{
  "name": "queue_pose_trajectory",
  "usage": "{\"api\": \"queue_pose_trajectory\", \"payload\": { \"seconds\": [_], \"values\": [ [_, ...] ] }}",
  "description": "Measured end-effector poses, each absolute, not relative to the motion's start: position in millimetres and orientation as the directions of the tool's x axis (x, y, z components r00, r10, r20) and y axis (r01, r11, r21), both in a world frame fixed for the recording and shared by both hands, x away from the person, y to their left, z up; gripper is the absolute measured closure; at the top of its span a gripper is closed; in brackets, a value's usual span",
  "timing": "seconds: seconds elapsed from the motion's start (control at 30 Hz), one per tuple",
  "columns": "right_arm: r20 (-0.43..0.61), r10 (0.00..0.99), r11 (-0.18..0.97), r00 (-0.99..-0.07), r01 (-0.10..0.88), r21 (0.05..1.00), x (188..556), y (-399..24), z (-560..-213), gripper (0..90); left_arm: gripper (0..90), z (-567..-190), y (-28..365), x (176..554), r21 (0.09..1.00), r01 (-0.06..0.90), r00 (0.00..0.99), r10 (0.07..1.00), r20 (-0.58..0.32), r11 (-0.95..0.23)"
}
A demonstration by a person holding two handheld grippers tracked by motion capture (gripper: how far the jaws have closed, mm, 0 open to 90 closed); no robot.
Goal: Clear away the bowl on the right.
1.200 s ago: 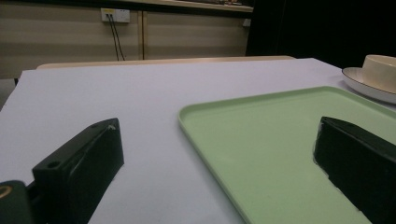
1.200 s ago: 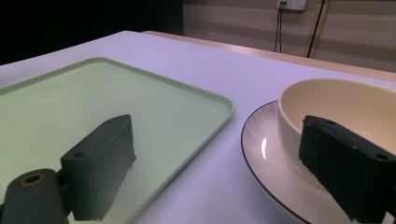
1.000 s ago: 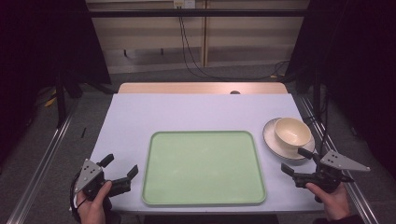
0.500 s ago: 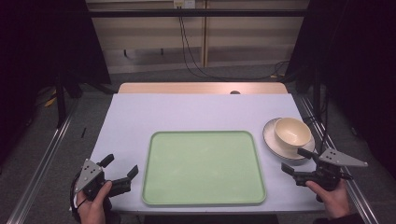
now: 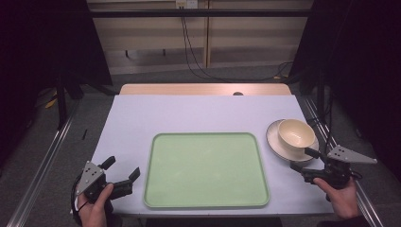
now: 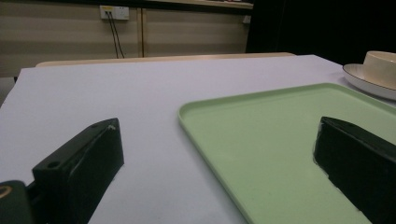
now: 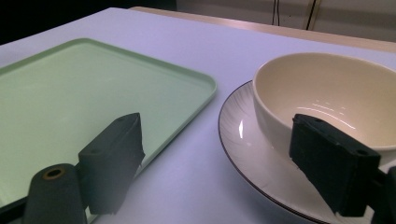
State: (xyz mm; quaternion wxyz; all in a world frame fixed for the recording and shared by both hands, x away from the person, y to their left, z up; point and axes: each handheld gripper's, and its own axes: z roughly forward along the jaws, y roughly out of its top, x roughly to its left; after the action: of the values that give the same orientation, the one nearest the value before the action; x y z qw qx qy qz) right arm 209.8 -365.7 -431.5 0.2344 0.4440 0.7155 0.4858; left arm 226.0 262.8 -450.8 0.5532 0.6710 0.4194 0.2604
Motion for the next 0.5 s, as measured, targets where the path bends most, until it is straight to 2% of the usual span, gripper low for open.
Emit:
{"api": "queue_pose_trajectory", "payload": {
  "seconds": [0.3, 0.5],
  "values": [
    [0.091, 0.877, 0.142, -0.472, 0.436, 0.889, 222.6, -373.7, -425.6, 11.5, 1.6, -451.1, 261.9, 226.7, 0.959, 0.280, 0.513, 0.851, -0.117, -0.037],
    [0.069, 0.887, 0.152, -0.457, 0.428, 0.891, 234.0, -385.0, -417.0, 17.4, 1.7, -451.0, 261.9, 226.9, 0.960, 0.277, 0.516, 0.849, -0.111, -0.043]
  ]
}}
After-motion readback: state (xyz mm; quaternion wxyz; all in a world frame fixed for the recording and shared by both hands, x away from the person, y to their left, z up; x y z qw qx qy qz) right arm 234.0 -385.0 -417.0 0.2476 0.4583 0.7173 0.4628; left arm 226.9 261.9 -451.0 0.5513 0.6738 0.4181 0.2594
